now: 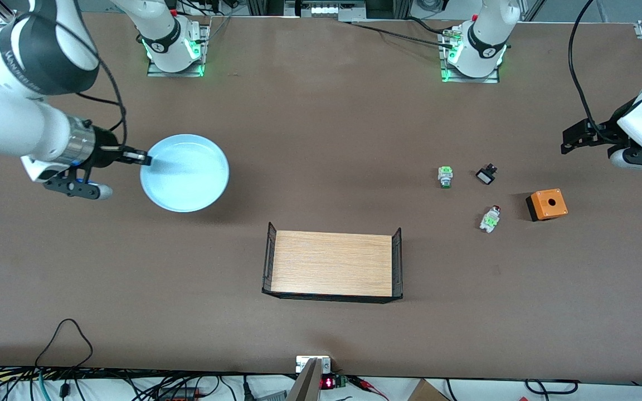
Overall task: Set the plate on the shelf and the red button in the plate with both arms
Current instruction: 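Lift the plate with the right gripper and carry it over the wooden tray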
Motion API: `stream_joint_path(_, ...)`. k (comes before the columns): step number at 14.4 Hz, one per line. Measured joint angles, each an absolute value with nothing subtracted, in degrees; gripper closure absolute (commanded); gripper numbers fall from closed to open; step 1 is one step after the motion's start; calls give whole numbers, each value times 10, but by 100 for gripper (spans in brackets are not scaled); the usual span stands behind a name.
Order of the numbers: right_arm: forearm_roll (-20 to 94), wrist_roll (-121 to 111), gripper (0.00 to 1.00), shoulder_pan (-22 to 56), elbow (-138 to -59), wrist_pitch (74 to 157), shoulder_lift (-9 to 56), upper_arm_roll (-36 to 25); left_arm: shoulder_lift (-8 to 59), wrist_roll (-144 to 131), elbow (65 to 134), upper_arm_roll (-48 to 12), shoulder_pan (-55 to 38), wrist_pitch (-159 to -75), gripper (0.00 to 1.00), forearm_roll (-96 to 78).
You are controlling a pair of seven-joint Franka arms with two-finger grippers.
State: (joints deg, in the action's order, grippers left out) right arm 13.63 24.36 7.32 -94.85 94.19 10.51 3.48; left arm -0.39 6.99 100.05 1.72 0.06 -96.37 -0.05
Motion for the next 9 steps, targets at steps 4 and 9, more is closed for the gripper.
stream_joint_path(4, 167, 360, 100, 119, -927, 942, 108, 35, -4, 70, 1000, 17, 1, -964, 0, 0)
stream_joint_path(9, 177, 533, 100, 214, -918, 992, 121, 36, -4, 70, 1000, 17, 1, -964, 0, 0)
